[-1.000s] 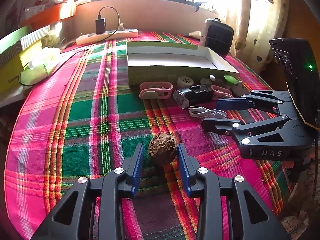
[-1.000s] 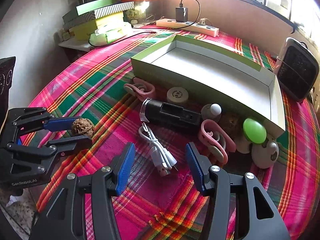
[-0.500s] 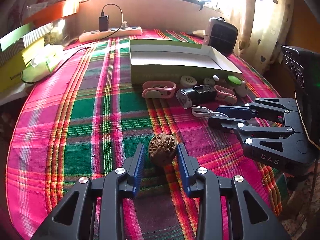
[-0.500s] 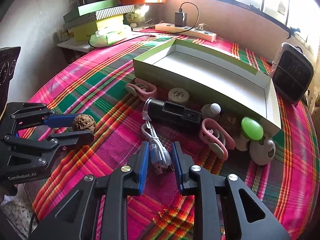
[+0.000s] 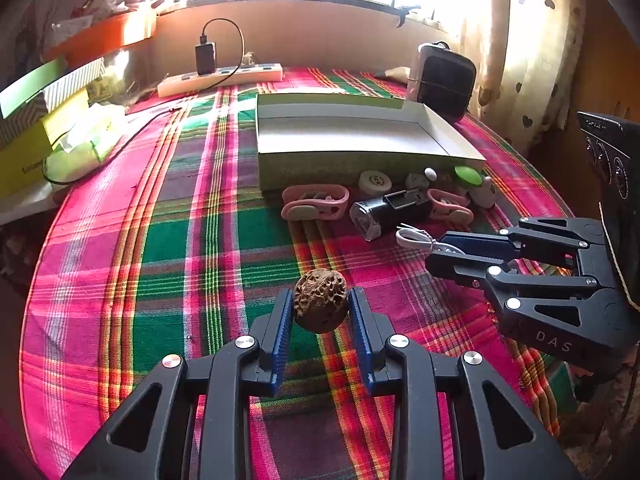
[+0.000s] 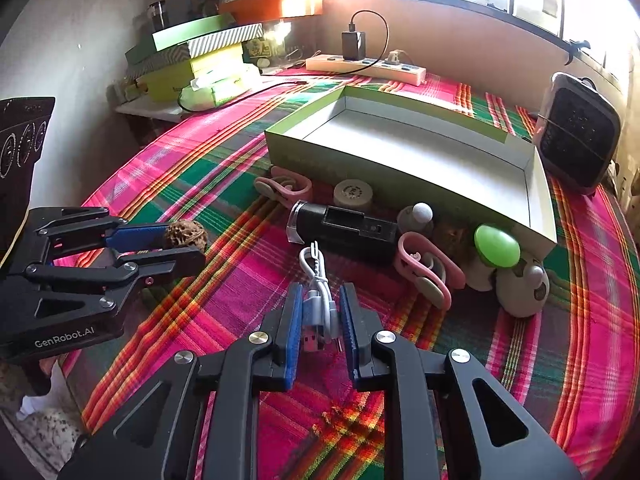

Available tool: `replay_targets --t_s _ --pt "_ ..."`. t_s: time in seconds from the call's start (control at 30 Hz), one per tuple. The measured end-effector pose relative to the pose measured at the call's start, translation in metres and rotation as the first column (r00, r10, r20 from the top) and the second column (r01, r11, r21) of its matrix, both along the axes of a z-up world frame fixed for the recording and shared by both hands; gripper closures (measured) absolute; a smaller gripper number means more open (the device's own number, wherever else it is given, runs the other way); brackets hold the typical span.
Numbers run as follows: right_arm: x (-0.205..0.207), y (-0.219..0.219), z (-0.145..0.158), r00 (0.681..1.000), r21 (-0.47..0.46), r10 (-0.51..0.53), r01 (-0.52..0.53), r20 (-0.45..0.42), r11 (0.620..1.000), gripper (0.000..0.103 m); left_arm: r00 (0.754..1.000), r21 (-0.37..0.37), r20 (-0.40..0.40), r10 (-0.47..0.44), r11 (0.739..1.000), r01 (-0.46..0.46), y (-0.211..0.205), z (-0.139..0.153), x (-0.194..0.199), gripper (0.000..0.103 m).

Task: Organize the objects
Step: 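Lift the walnut with the left gripper while the right gripper grasps the white USB cable, then carry walnut and cable over the box lid and open both grippers to drop them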

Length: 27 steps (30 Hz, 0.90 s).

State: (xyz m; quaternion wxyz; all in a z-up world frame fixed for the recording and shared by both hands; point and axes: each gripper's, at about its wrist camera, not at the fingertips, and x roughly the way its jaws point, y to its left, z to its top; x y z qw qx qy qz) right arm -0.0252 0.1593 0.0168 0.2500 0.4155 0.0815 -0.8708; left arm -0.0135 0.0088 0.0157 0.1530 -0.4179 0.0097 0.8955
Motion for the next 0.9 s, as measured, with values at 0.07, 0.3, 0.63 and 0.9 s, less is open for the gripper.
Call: replay_targets --t_s 0.07,0.3,0.63,0.9 --pt "0.000 0.001 0.003 1.000 -0.013 -0.005 0.005 -0.005 1.000 0.083 1.000 0.007 -0.004 -0.005 1.000 0.005 0.002 0.004 -0.004 0.076" --pt "-0.007 0.009 0.015 0.999 -0.054 -0.034 0.033 -0.021 0.998 0.083 1.000 0.015 -0.024 -0.015 1.000 0.015 0.008 0.016 -0.022 0.076" --pt "-0.034 0.021 0.038 0.994 -0.093 -0.101 0.097 -0.043 0.991 0.083 0.999 0.033 -0.036 -0.017 0.999 0.018 0.017 0.030 -0.060 0.076" --pt "-0.069 0.027 0.042 0.989 -0.085 -0.145 0.142 -0.034 0.986 0.083 0.998 0.035 -0.049 -0.033 0.999 0.035 0.025 0.039 -0.095 0.076"
